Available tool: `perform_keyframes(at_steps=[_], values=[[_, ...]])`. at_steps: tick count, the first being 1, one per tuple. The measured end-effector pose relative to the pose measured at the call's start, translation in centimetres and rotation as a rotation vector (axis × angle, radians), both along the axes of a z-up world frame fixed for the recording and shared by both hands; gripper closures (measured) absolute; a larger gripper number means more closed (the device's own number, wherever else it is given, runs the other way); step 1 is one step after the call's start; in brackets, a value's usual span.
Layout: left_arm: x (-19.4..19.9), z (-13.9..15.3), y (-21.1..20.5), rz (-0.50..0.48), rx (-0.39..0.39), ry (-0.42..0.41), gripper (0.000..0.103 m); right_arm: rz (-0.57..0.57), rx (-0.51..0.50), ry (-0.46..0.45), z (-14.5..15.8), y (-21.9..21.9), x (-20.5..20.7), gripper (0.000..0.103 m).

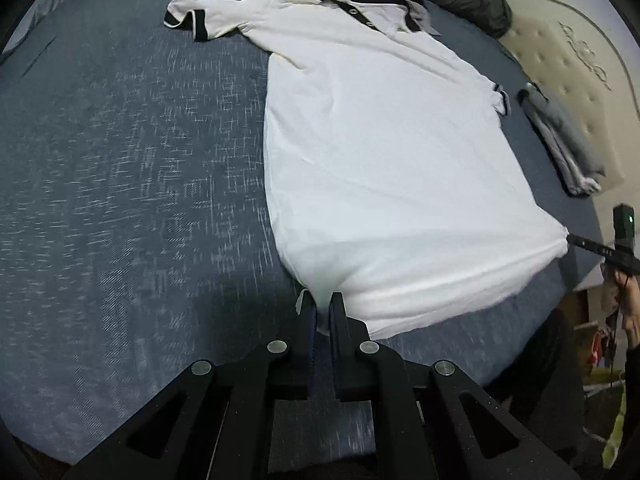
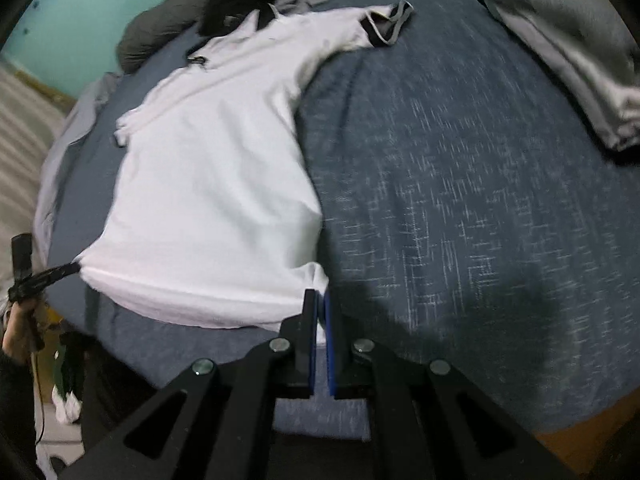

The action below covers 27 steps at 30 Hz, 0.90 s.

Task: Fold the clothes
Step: 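Pull the hem corners apart with both tools to stretch the shirt body, then hold the hem taut with both tools and smooth the shirt flat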

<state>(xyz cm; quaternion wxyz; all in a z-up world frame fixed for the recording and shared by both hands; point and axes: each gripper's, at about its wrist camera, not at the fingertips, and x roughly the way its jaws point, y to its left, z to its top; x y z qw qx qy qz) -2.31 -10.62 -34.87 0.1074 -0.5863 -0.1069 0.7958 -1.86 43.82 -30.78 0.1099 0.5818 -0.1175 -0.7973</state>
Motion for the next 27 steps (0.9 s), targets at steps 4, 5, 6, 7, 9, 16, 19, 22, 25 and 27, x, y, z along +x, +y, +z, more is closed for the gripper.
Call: perform_keyframes(at_steps=[4,5,6,7,9,16,19,22,25,27], values=[[-0.6,-1.1,-0.4,0.05,0.046,0.011,0.093,-0.06,0.011,0.01,-1.5,0.4,-0.9,0.099],[-0.6,-1.1,-0.6,0.056,0.051,0.014,0.085,-0.06,0.009,0.012,-1.6,0.3,-1.0,0.099],[-0.4,-0.9,-0.9,0.062,0.057,0.021,0.073,-0.059,0.01,0.013,-1.5,0.3,-1.0,0.099],[-0.1,-0.6,-1.2,0.064,0.066,0.028,0.068,-0.06,0.017,0.015,-1.4,0.4,-0.9,0.097],[0.4,-0.2,-1.9,0.071,0.081,0.044,0.061,-0.066,0.032,0.025,-1.0,0.8,-0.6,0.091],[1.9,-0.9,-2.8,0.018,0.045,0.073,0.061,-0.025,-0.039,0.037,-0.4,2.1,1.5,0.071],[1.7,-1.3,-1.9,-0.003,0.057,0.087,0.061,-0.005,-0.058,0.039,-0.4,1.9,1.8,0.071],[1.3,-1.5,-0.7,-0.036,0.034,0.099,0.061,0.0,-0.073,0.046,-0.4,1.2,2.1,0.071],[0.7,-1.8,-0.1,-0.055,0.025,0.098,0.061,0.012,-0.066,0.044,-0.6,0.3,1.9,0.071],[0.6,-1.9,0.2,-0.064,0.023,0.101,0.074,0.024,-0.052,0.04,-0.8,-0.3,1.7,0.071]])
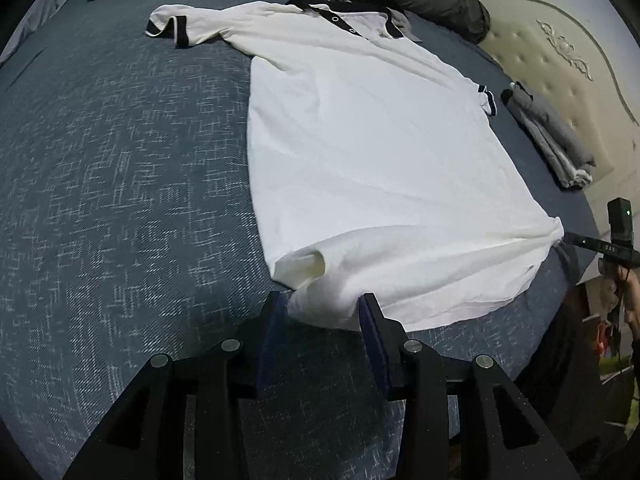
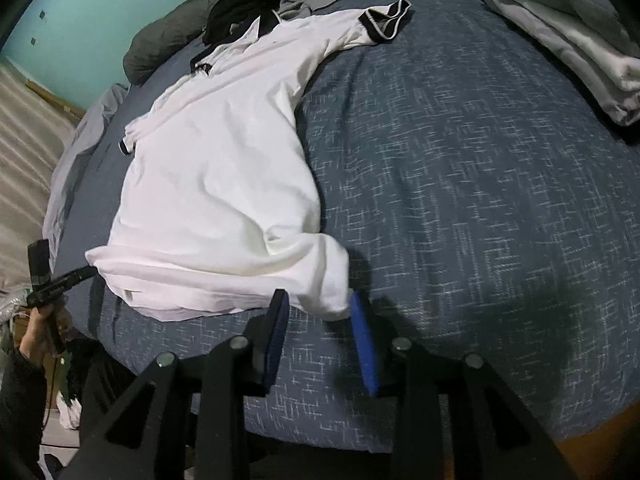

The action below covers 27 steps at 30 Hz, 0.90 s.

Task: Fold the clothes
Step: 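Hold the hem taut with both tools and smooth the shirt flat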

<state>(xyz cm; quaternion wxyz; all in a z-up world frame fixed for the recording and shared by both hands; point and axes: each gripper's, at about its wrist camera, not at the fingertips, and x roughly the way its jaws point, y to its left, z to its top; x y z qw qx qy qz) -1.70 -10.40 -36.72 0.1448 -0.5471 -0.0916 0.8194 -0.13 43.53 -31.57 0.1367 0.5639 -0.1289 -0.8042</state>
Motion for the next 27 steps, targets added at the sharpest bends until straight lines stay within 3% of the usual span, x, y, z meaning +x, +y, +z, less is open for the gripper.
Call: perform_keyframes(at_steps=[3,5,10,18,23,27], values=[[0.2,0.1,0.3,-0.012,-0.017,0.006,0.095,0.01,0.03,-0.001,-0.2,-0.6,-0.3,0.071],[0.4,0.5,0.3,-0.025,-0.02,0.014,0.1,0.022,0.029,-0.001,-0.3,-0.8,-0.4,0.078],[1.2,2.2,0.1,-0.05,-0.032,0.039,0.101,0.045,0.051,0.022,0.1,-0.9,-0.2,0.099],[3.7,6.1,-1.4,-0.055,0.006,0.072,0.101,0.083,0.032,0.052,3.0,0.4,1.1,0.101],[5.2,6.8,-1.8,-0.059,0.015,0.04,0.101,0.106,0.029,0.041,4.8,0.8,2.2,0.101],[6.1,5.6,-2.1,-0.044,0.026,0.002,0.101,0.14,0.063,-0.006,4.1,0.2,3.1,0.101]])
